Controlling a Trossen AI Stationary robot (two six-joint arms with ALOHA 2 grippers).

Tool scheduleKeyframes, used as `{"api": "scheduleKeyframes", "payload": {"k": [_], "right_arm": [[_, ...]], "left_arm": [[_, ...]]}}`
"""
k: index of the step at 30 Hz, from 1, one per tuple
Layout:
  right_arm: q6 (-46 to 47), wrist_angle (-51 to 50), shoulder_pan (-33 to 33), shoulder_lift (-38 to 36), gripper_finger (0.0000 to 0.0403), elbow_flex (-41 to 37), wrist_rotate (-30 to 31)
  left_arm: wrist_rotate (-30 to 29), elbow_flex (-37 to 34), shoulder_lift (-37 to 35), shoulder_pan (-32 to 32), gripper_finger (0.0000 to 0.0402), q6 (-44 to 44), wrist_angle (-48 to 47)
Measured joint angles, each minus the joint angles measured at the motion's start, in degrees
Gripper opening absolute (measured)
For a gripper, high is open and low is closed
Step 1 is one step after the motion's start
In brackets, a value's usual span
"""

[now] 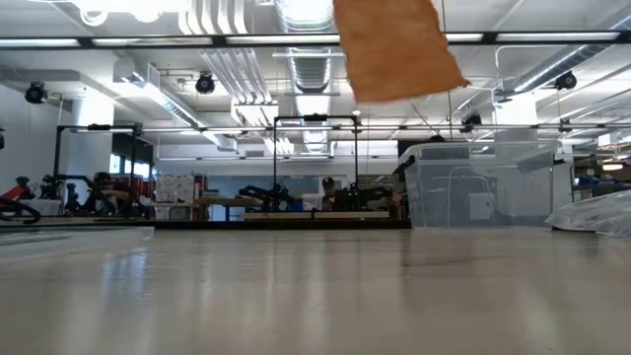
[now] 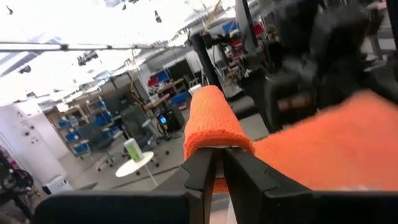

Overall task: Roll bandage
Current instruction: Roll the orange bandage

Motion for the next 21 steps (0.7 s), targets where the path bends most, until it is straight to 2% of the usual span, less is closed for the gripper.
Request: {"api": "scheduleKeyframes", "payload": {"k": [3,10,13,15,21], "right_arm": [[0.2,-1.7,-0.1,0.2,0.009,-1.3,0.7],[4.8,-4.3,-0.2,0.1,0.0167,-8.3,12.1],[6.6,-2.5,-0.2,0.0,0.0195,-11.7,14.7],[7.3,0.4,-0.4,0.2,0.0211,-14.6,15.5],[8.0,18.2,-2.7,3.0,0.0246,-25.6,15.6]], "left_arm": [[0.0,0.1,-0.5,0.0,0.0041,0.0,0.2],[0.1,0.1,-1.7,0.0,0.004,0.1,1.4],[0.1,0.1,-2.3,-0.1,0.0038,0.1,2.1],[0.2,0.1,-2.7,-0.1,0.0038,0.1,2.7],[0.2,0.1,-3.9,-0.1,0.0044,0.1,3.1]]}}
